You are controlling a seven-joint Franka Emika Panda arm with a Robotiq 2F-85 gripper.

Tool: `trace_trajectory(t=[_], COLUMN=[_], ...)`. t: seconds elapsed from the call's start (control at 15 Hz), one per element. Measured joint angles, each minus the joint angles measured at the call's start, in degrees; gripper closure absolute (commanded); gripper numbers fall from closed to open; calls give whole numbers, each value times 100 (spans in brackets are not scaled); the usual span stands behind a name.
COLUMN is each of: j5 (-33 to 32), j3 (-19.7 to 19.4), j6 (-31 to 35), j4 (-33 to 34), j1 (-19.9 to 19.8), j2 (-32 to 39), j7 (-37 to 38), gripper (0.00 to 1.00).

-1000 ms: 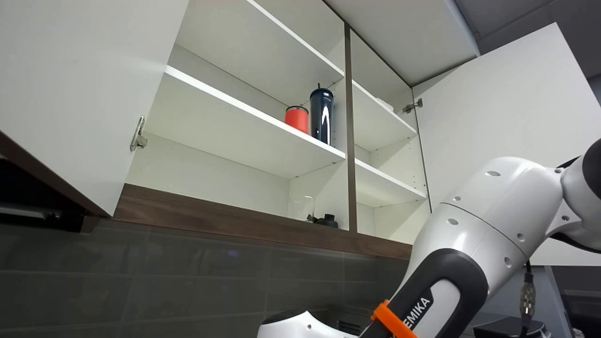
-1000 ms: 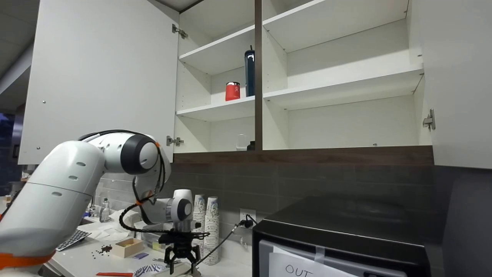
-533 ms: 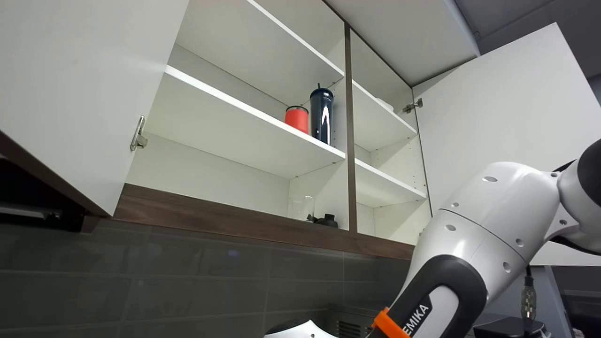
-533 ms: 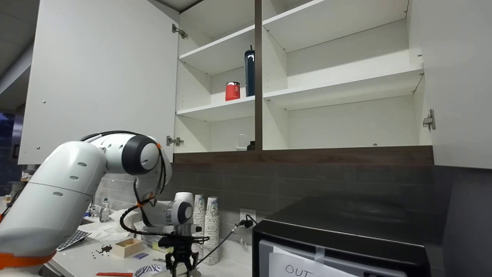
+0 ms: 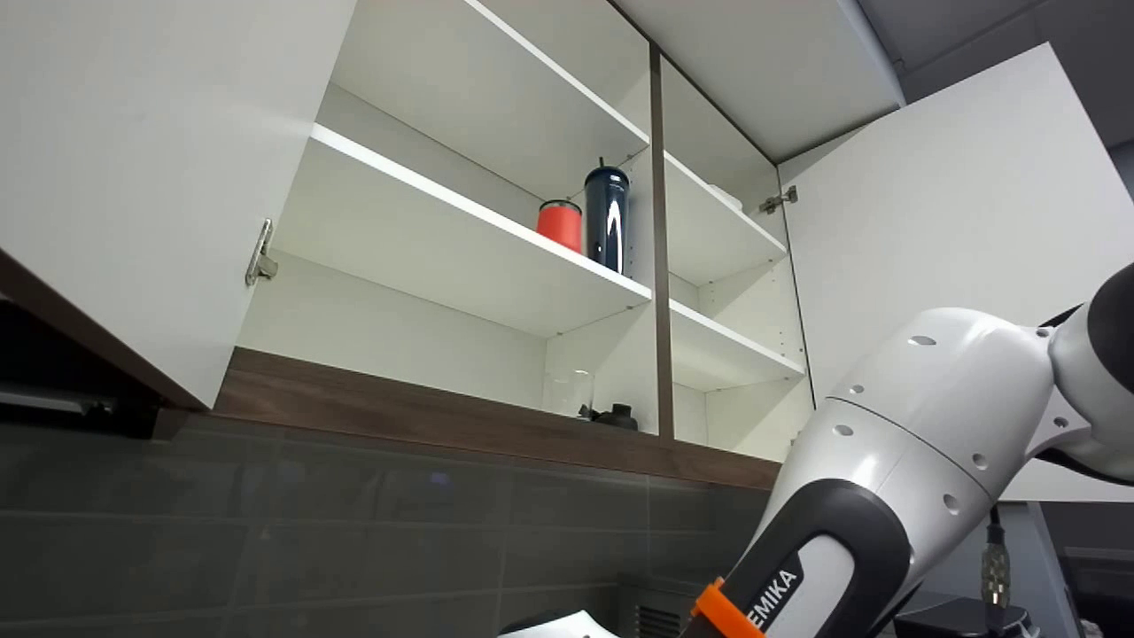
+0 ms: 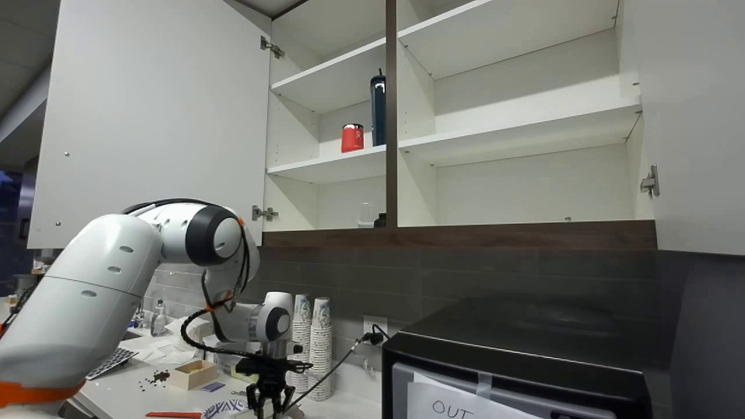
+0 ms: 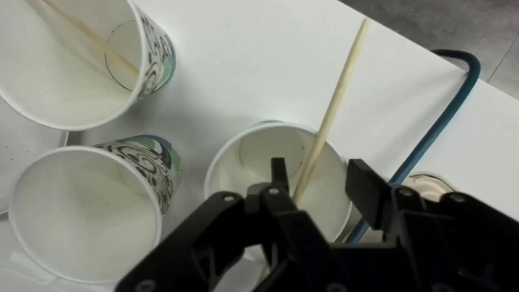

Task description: Put two straws inside the coffee cup then put the cup inside the open upper cabinet.

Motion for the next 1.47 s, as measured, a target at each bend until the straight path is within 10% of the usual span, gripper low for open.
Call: trace_trajectory(t=[0.13,0.87,1.47], j5=[168,187,-1362], j3=[24,-30,-41], j6=[0,-54,-1310], j4=[7,45,35], j1=[-4,-101,106], j2=[0,-145,-891], j7=[-85,-208,-314], gripper=[100,98,98])
